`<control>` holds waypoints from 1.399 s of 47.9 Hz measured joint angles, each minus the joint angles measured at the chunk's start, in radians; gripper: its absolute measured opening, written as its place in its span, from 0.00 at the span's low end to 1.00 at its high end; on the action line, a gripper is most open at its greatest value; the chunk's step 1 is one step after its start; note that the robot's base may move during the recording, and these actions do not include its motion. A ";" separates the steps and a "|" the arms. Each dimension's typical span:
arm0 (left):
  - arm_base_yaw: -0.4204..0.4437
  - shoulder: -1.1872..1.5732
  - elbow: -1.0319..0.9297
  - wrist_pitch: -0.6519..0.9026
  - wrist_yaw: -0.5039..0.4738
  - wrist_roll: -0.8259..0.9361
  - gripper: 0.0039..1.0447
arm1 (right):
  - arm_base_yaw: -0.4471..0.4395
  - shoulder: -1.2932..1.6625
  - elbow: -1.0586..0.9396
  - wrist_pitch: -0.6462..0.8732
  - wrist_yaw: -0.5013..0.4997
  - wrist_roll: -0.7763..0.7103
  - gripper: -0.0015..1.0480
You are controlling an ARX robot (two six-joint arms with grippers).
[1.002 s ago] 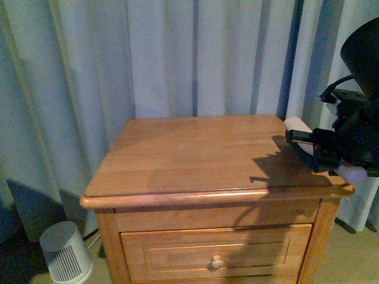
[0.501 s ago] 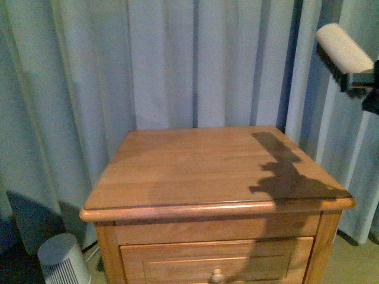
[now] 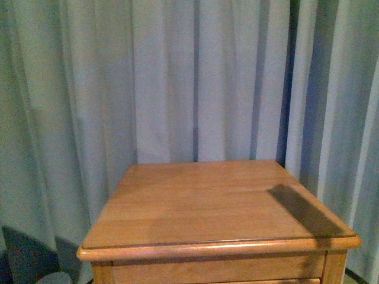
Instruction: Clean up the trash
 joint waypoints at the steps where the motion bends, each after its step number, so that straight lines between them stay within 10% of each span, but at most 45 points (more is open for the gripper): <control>1: 0.000 0.000 0.000 0.000 0.000 0.000 0.25 | 0.002 -0.037 -0.012 -0.010 0.010 -0.001 0.19; 31: 0.000 0.000 0.000 0.000 0.000 0.000 0.25 | -0.213 -0.318 -0.155 -0.074 -0.100 0.046 0.19; 67: 0.000 0.000 -0.002 0.000 -0.012 -0.001 0.25 | -0.227 -0.316 -0.158 -0.089 -0.111 0.067 0.19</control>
